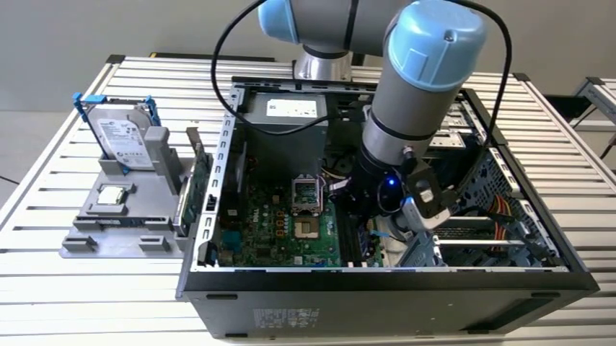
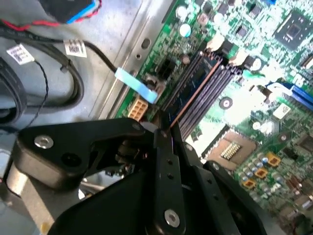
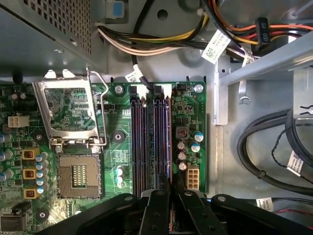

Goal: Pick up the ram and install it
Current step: 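Insert the ram into the slot, then press down the ram until it locks into place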

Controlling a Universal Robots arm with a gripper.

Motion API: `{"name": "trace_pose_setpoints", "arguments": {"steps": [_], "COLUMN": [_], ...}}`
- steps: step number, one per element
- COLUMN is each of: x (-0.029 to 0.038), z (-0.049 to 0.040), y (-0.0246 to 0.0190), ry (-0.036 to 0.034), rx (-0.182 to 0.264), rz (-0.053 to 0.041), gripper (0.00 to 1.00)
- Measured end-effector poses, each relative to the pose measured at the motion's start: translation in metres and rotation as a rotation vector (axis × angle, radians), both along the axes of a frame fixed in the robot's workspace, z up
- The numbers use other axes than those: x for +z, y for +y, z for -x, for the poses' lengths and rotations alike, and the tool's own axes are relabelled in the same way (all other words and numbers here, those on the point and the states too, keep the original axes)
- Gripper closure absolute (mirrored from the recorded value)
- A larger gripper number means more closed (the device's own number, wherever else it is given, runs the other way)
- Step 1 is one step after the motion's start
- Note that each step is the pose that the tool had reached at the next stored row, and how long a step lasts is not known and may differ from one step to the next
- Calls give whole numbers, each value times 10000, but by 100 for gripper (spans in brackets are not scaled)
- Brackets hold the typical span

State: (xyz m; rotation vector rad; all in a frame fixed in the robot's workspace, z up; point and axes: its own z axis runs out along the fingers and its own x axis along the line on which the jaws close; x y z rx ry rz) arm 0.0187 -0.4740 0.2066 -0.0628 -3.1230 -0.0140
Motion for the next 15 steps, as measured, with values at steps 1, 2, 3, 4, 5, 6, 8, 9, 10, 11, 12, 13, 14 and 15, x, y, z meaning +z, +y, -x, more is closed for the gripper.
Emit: {"name": "trace_pose_setpoints", "arguments": {"steps": [1,2,3,4,5,6,8,9,10,11,12,13,14,15], "x": [-5,-6,-7,-8,-9,-9,-9,-10,-11,-16,-16,-15,-13,-12], "z": [0,0,0,0,0,0,0,0,0,-1,-1,-1,-1,-1], "y": [0,0,0,1,1,1,1,1,1,5,4,3,1,1], "ry": [0,0,-1,-1,-1,-1,-1,-1,-1,-6,-5,-4,-3,-1], "rx": [-10,-11,-12,-12,-12,-12,-12,-12,-12,-12,-12,-12,-11,-11], "rz": [0,0,-1,-2,-4,-4,-4,-4,-7,-24,-17,-13,-7,-7], "gripper": [100,100,100,100,100,100,100,100,100,0,0,0,0,0]}}
